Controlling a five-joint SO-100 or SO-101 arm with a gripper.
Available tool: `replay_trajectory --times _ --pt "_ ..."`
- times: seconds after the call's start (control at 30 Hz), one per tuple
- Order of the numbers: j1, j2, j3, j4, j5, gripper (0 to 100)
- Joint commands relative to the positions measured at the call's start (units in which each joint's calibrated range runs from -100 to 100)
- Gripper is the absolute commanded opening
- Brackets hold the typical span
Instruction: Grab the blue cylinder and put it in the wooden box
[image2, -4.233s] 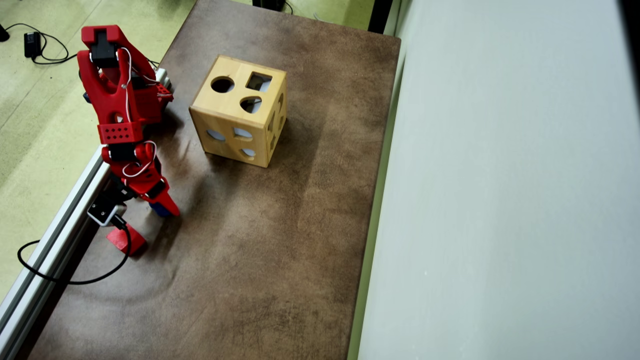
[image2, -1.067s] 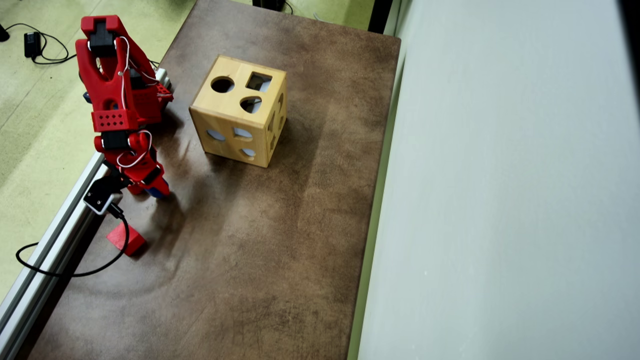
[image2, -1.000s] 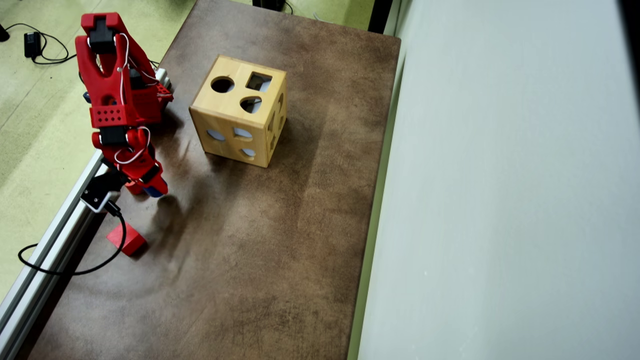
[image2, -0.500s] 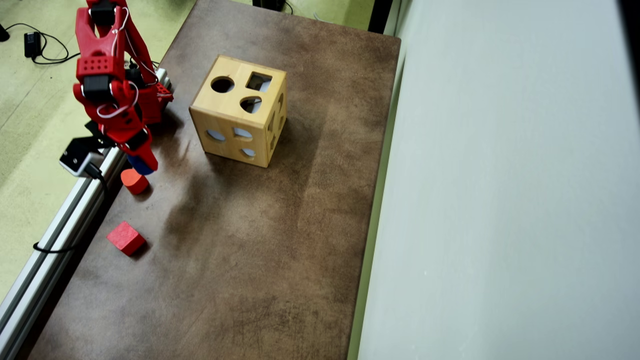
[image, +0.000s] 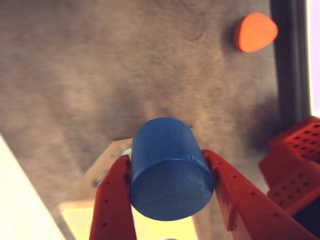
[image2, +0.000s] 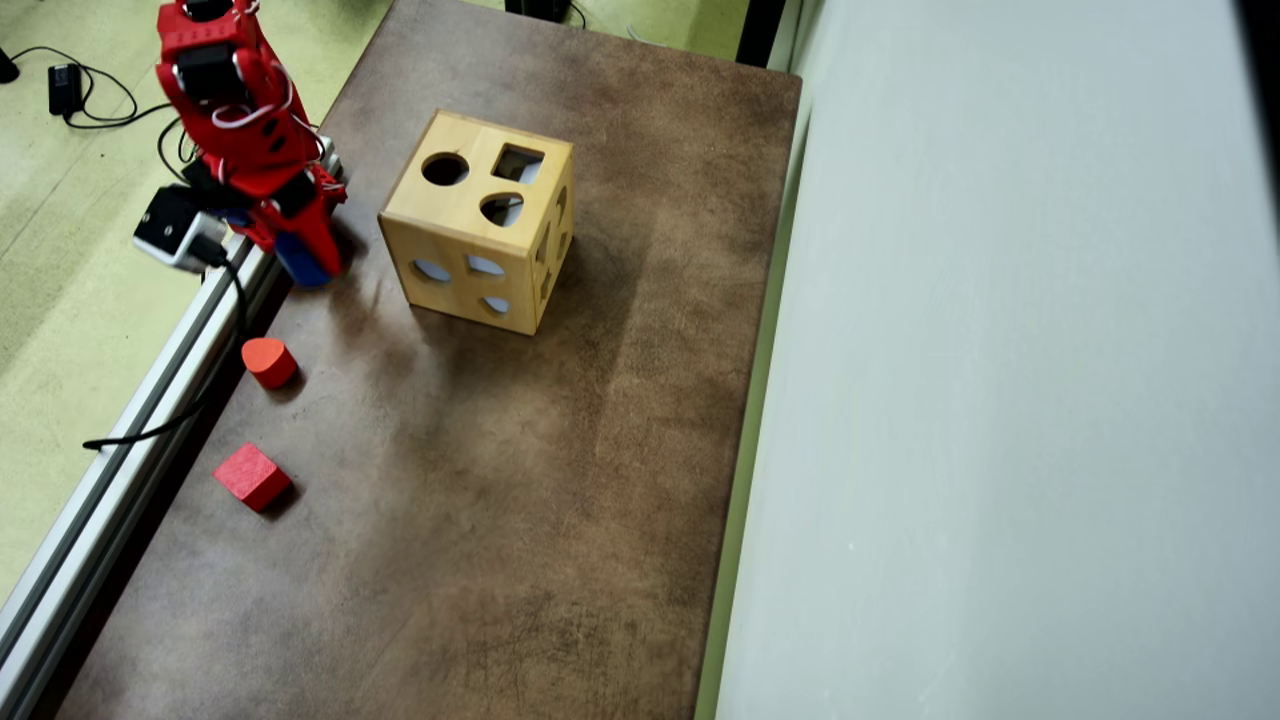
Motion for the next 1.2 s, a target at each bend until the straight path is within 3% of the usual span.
replay_trajectory --times 0.0,0.13,0.6,0.93,1.17 --pt "-3.4 -1.4 -2.9 0.7 -0.6 9" --pt "-7.5 -1.3 -2.8 0.7 -2.3 9" --pt "-35.3 1.7 -2.6 0.7 -10.8 9" --pt "-45.4 1.8 -0.3 0.7 -14.8 9" --pt "-45.1 1.8 1.9 0.7 -14.4 9"
